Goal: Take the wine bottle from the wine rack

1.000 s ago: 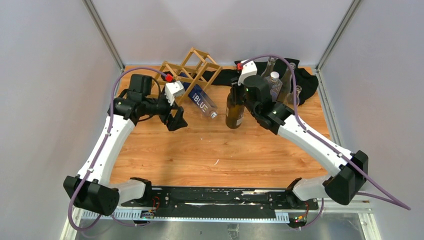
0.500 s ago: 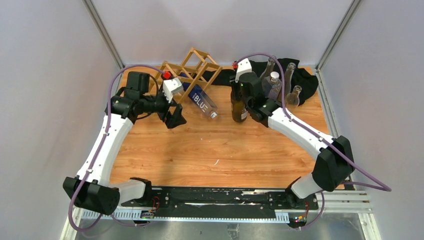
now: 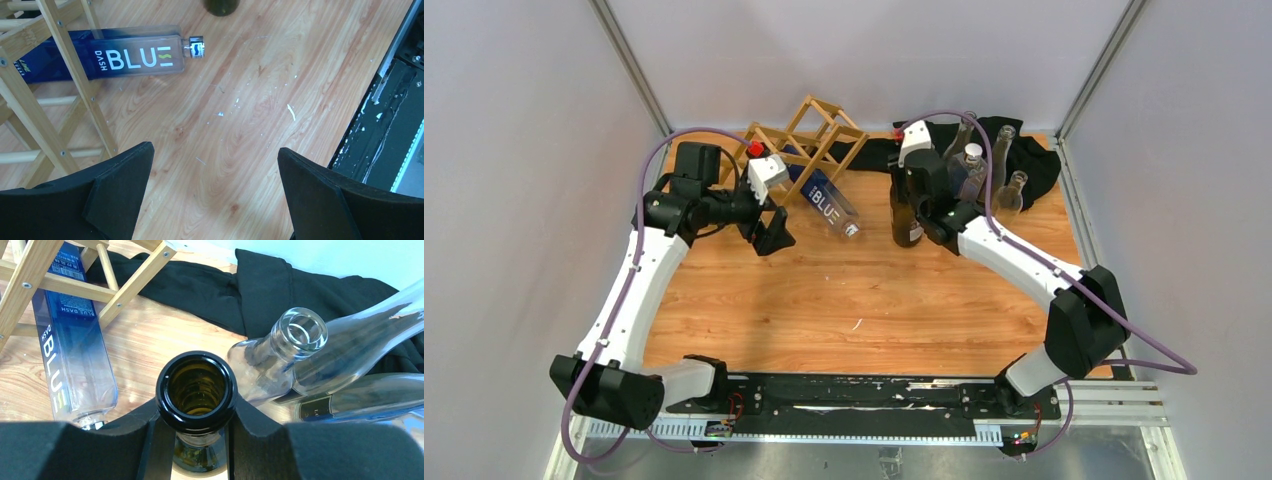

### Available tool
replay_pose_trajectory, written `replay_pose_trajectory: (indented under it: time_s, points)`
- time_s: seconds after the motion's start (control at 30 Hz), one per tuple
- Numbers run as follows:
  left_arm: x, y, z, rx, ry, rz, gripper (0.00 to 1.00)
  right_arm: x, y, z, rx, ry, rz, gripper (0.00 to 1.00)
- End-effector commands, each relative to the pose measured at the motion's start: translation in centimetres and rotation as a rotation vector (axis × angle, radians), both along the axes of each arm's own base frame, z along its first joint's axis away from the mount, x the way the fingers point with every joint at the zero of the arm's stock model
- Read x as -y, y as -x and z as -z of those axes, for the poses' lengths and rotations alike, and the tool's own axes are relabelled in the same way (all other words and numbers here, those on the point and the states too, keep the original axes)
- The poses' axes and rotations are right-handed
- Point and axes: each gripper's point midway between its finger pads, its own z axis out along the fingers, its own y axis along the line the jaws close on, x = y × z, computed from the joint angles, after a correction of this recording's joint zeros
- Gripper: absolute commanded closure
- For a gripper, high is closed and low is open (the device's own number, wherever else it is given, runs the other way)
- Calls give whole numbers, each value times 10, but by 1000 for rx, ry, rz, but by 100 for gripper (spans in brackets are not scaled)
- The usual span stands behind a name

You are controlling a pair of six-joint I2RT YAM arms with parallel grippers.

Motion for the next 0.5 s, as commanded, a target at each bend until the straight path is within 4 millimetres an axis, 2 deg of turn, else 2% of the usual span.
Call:
replay_pose_trajectory:
  time_s: [0.0,0.07,0.1,0.17,0.3,0.47]
  points:
    - [-3,-2,-11,39,-4,-6,0,11,-8,-23,66,-72,70,52]
    - [-4,-2,-11,42,-6,-6,0,12,-6,-27,68,-84,73,29]
    - [-4,-2,-11,45,-8,-6,0,12,-4,-31,72,-93,68,22]
    - [-4,-3,-11,48,-9,-6,0,12,-1,-40,84,-109,58,14]
    - [-3,-4,-13,46,-4,-7,0,14,4,-64,115,-147,54,11]
    - [-4,-7,-16,51,-5,-13,0,20,12,-107,170,-209,62,11]
